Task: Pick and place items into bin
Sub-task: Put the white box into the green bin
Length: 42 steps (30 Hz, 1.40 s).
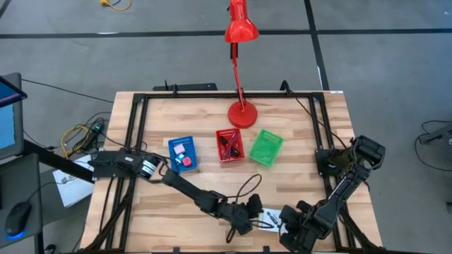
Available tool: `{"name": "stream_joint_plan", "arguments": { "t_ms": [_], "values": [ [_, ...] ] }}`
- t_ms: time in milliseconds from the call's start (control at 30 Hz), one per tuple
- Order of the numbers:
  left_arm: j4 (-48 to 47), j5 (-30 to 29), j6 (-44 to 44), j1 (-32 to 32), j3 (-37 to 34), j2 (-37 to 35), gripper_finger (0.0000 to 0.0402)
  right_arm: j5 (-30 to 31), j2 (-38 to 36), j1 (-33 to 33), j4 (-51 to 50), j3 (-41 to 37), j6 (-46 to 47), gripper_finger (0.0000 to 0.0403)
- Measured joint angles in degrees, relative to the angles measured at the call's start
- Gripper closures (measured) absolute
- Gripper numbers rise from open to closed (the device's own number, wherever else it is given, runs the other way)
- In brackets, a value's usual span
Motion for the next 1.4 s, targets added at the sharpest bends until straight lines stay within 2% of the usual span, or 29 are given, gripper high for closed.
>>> {"name": "stream_joint_plan", "arguments": {
  "t_ms": [67, 267, 500, 567, 633, 767, 900, 1067, 1400],
  "values": [
    [-0.1, -2.0, 0.2, -0.3, 0.4, 0.2, 0.0246, 0.0, 0.0, 0.1, 0.0, 0.0, 0.0, 0.0403],
    [0.4, -0.5, -2.1, -0.1, 0.3, 0.1, 0.0246, 0.0, 0.0, 0.7, -2.3, 0.5, 1.0, 0.0403],
    [-1.8, -1.8, 8.5, -1.1, 0.4, -0.1, 0.0246, 0.1, 0.0, 0.6, -3.9, 0.3, 2.1, 0.0403],
    [-5.3, -1.4, 13.4, -1.5, 1.7, -0.1, 0.0246, 0.0, 0.0, 0.6, -4.0, 0.3, 2.1, 0.0403],
    [-12.7, 1.3, 16.4, -1.6, 4.1, 0.1, 0.0246, 0.1, 0.0, 0.6, -4.0, 0.3, 2.2, 0.0403],
    [-22.0, 5.6, 13.7, -1.2, 8.5, 0.3, 0.0246, 0.2, 0.0, 0.6, -3.9, 0.3, 2.3, 0.0403],
    [-21.0, 5.2, 12.3, -0.7, 10.0, 0.3, 0.0246, 0.2, 0.0, 0.4, -3.9, 0.3, 2.3, 0.0403],
    [-23.2, 8.7, 15.4, -0.5, 10.1, 0.6, 0.0246, 0.2, 0.0, 0.7, -3.8, 0.3, 2.8, 0.0403],
    [-18.7, 5.9, 16.4, -0.1, 10.1, 0.6, 0.0246, 2.5, 0.0, -0.9, -3.6, 0.3, 2.5, 0.0403]
  ]
}}
